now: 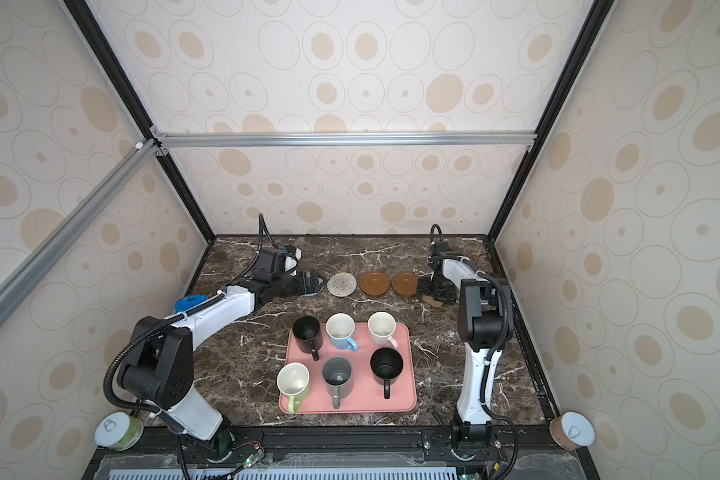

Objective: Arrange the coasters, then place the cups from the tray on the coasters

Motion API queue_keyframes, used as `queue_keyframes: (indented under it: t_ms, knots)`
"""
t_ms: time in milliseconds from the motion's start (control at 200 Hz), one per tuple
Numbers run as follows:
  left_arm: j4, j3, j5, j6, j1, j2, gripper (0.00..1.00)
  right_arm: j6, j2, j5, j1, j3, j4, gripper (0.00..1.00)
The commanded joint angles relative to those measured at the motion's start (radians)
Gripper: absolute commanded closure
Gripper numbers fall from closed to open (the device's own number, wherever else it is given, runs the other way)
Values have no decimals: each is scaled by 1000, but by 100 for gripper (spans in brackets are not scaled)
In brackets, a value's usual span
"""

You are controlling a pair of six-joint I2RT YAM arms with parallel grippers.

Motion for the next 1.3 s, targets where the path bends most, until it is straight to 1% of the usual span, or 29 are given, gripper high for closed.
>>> queue_keyframes:
  t_ms: [0,210,395,510,745,915,1046,1201,1296]
  knots:
    - [-3,0,-9,1,7,-36,0,-13,23,3,-5,40,-36,13]
    - [-3,0,-9,0,10,-39,0,-17,45,1,-5,77,-52,11]
    - [2,1,-5,-3,11,-36,0,-25,47,-2,-4,86,-61,6]
    - [2,2,-3,-3,10,-34,0,-29,50,-3,-4,92,-74,4]
    - [1,6,-2,-4,11,-39,0,-35,-27,-20,-4,81,-100,3]
    - [7,3,-3,-10,14,-43,0,-13,-91,-128,-3,62,-81,3]
    - [8,-8,-4,-14,21,-54,0,29,-121,-247,-1,48,-2,3]
    - [8,-27,-5,-13,28,-68,0,90,-92,-364,2,62,92,5]
    - [3,-30,-2,-8,30,-64,0,116,-61,-407,11,82,123,5]
